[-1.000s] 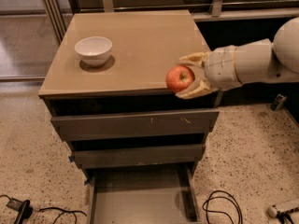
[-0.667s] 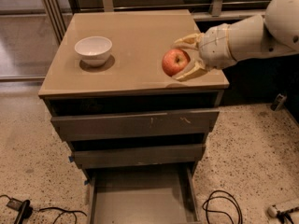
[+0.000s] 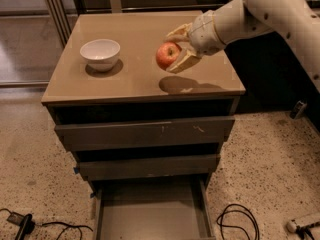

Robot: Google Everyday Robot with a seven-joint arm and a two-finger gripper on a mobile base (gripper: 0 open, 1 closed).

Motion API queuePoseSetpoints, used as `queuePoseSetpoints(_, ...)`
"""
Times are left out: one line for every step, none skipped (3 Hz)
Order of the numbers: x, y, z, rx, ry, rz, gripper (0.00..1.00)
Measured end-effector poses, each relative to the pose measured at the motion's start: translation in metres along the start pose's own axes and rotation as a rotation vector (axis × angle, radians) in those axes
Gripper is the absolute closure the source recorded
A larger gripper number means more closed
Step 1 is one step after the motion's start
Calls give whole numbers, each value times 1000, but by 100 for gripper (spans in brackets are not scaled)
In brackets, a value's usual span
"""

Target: Pick apple from bottom drawer and place on counter

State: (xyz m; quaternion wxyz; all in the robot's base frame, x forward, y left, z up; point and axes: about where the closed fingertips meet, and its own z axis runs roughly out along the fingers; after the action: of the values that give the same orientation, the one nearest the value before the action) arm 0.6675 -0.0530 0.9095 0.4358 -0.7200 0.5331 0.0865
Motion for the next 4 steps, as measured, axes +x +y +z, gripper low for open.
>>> queuePoseSetpoints(9,-17,27,-44,22,12,100)
queuePoseSetpoints(20,-21,43,-75,57,24,100)
queuePoseSetpoints(45,-7,64,-145,149,46,100)
queuePoseSetpoints(45,-8,64,-145,149,46,100)
